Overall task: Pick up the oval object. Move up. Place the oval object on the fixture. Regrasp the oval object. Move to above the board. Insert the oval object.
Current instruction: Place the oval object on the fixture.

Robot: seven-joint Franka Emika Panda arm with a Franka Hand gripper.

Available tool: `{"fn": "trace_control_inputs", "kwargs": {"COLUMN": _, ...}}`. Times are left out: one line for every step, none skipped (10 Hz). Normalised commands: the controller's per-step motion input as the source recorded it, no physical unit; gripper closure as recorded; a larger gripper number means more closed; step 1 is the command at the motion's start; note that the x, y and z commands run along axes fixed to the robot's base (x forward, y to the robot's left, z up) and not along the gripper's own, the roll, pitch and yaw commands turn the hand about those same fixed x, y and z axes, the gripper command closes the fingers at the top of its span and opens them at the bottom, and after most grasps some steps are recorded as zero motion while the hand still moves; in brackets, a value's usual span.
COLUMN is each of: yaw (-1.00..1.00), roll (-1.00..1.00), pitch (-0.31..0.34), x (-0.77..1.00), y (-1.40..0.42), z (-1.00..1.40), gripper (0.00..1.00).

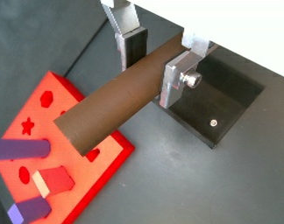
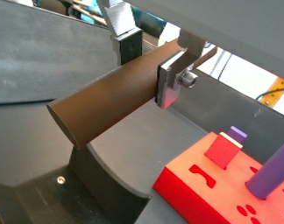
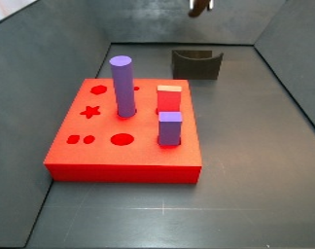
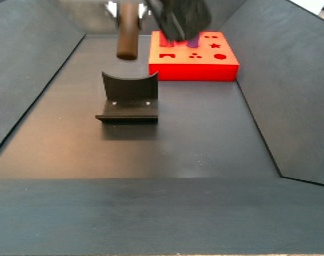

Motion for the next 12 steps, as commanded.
{"fn": "trace_control_inputs", "kwargs": {"yaw": -0.04, "roll": -1.0, "pitch": 0.191, "x": 0.14, "y": 0.14, "z": -1.0, "gripper": 1.0}}
{"fn": "trace_control_inputs", "kwargs": {"yaw": -0.07, "roll": -0.87, "pitch": 0.208, "x": 0.15, "y": 0.13, "z": -1.0, "gripper": 1.0}}
{"fn": "trace_control_inputs", "kwargs": {"yaw": -0.12, "roll": -0.66, "pitch": 0.186, "x": 0.16, "y": 0.14, "z": -1.0, "gripper": 1.0}}
{"fn": "trace_control_inputs", "kwargs": {"yaw": -0.14, "roll": -0.56, "pitch": 0.167, "x": 0.17, "y": 0.14, "z": -1.0, "gripper": 1.0}}
{"fn": "trace_control_inputs", "kwargs": {"yaw": -0.18, "roll": -0.3, "pitch": 0.124, "x": 0.18, "y": 0.14, "z": -1.0, "gripper": 1.0}}
{"fn": "trace_control_inputs", "kwargs": {"yaw": -0.18, "roll": -0.23, "pitch": 0.102, "x": 0.18, "y": 0.13, "z": -1.0, "gripper": 1.0}}
{"fn": "trace_control_inputs", "kwargs": {"yaw": -0.19, "roll": -0.17, "pitch": 0.058, "x": 0.17, "y": 0.12, "z": -0.9, "gripper": 1.0}}
{"fn": "trace_control_inputs", "kwargs": {"yaw": -0.18, "roll": -0.17, "pitch": 0.029, "x": 0.14, "y": 0.1, "z": -0.71, "gripper": 1.0}}
{"fn": "trace_control_inputs", "kwargs": {"yaw": -0.16, "roll": -0.17, "pitch": -0.002, "x": 0.11, "y": 0.08, "z": -0.46, "gripper": 1.0}}
{"fn": "trace_control_inputs", "kwargs": {"yaw": -0.14, "roll": -0.16, "pitch": -0.021, "x": 0.1, "y": 0.07, "z": -0.29, "gripper": 1.0}}
{"fn": "trace_control_inputs", "kwargs": {"yaw": -0.12, "roll": -0.12, "pitch": -0.046, "x": 0.08, "y": 0.11, "z": -0.23, "gripper": 1.0}}
{"fn": "trace_control_inputs", "kwargs": {"yaw": -0.11, "roll": -0.11, "pitch": -0.05, "x": 0.07, "y": 0.12, "z": -0.22, "gripper": 1.0}}
